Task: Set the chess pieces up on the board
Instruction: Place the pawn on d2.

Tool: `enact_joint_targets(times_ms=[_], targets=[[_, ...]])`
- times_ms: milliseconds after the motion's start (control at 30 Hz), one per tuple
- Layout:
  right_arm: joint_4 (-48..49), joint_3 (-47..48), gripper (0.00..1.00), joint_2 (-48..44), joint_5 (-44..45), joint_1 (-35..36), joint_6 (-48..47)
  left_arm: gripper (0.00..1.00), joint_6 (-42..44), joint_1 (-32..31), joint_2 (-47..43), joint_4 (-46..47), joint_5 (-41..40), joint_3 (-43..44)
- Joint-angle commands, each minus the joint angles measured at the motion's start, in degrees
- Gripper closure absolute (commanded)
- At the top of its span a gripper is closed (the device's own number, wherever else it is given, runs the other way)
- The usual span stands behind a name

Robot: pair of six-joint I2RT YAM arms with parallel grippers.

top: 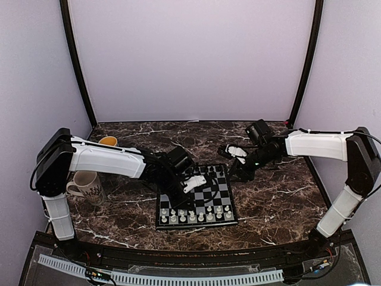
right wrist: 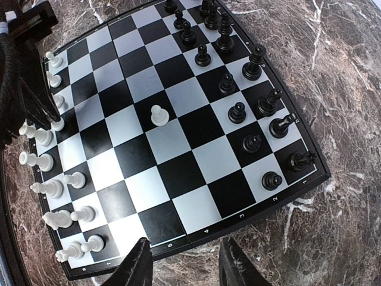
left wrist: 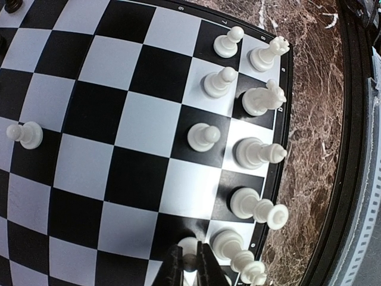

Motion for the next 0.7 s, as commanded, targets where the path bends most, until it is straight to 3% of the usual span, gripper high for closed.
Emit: enact_joint_targets(times_ms=[0, 400, 667], targets=[[-0.3, 1.6, 0.61, 0.7, -0.1, 0.2, -0.4, 0.9, 0.1, -0.4, 0.5, -0.2, 0.0, 1.0], [-0.4, 1.7, 0.61, 0.7, -0.3, 0.3, -0.3, 0.76, -0.2, -0.6, -0.4, -1.6, -1.1, 1.9], [-2.3, 4.3, 0.6, 1.4, -1.7, 0.2, 2.2, 0.69, 0.7, 0.0, -8.0, -4.3, -3.6, 5.4]])
